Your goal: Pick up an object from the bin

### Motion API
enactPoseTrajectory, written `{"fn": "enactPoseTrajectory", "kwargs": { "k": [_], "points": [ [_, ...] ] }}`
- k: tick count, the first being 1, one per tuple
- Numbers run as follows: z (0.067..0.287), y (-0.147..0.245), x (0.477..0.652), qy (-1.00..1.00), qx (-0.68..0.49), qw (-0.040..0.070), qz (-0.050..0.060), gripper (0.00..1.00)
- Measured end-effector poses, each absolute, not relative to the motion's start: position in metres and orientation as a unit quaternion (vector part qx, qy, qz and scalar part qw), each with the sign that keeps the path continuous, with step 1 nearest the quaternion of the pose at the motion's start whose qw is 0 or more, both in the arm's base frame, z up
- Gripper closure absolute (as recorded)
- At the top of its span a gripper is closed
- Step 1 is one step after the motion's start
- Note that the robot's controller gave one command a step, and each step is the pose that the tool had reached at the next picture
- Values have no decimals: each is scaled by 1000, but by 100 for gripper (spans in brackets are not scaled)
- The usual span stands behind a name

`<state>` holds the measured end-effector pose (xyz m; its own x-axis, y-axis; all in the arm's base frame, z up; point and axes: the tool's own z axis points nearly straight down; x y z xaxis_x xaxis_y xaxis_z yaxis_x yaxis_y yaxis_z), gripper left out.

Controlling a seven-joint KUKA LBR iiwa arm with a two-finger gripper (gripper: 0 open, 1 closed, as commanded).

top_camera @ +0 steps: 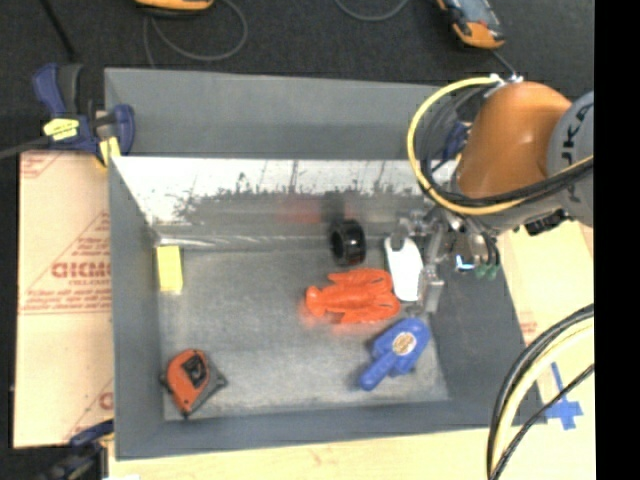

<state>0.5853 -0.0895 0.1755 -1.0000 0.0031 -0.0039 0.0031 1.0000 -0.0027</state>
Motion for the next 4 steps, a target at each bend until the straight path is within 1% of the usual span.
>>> {"fn": "enactPoseTrajectory", "kwargs": {
  "k": [1, 2, 3, 4],
  "points": [
    [132, -76, 589, 1000, -22, 6, -2, 0],
    [100, -56, 597, 1000, -1, -3, 0, 0],
    [73, -63, 564, 998, -59, 3, -2, 100],
    [73, -63, 564, 998, -59, 3, -2, 100]
  ]
}}
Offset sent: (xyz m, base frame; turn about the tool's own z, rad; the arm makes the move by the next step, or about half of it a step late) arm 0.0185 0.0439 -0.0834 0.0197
